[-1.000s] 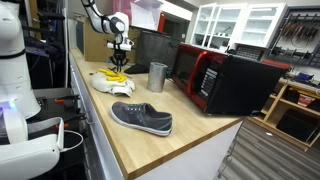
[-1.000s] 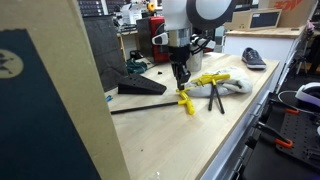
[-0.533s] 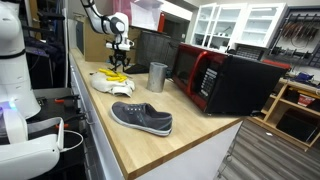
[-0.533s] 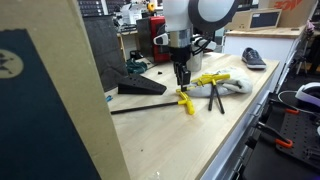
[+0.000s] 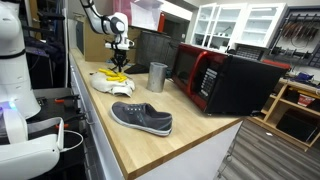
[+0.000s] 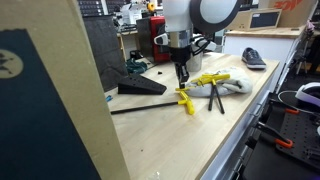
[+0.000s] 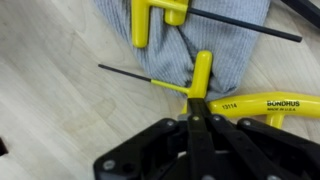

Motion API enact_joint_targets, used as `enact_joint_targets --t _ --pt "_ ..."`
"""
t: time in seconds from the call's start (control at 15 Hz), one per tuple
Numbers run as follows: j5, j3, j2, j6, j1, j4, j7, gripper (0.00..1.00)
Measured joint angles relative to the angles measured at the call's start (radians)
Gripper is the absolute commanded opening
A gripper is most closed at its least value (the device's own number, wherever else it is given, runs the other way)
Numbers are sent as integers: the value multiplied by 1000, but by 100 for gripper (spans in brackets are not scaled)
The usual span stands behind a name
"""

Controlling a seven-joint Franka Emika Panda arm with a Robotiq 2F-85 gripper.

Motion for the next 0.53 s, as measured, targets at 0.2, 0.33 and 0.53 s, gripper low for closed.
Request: enact_joint_targets --t 0.2,0.33,0.53 --pt "-1 0 0 0 0 0 15 28" --pt "-1 0 0 0 0 0 40 42" --pt "7 -4 3 0 -2 0 100 64"
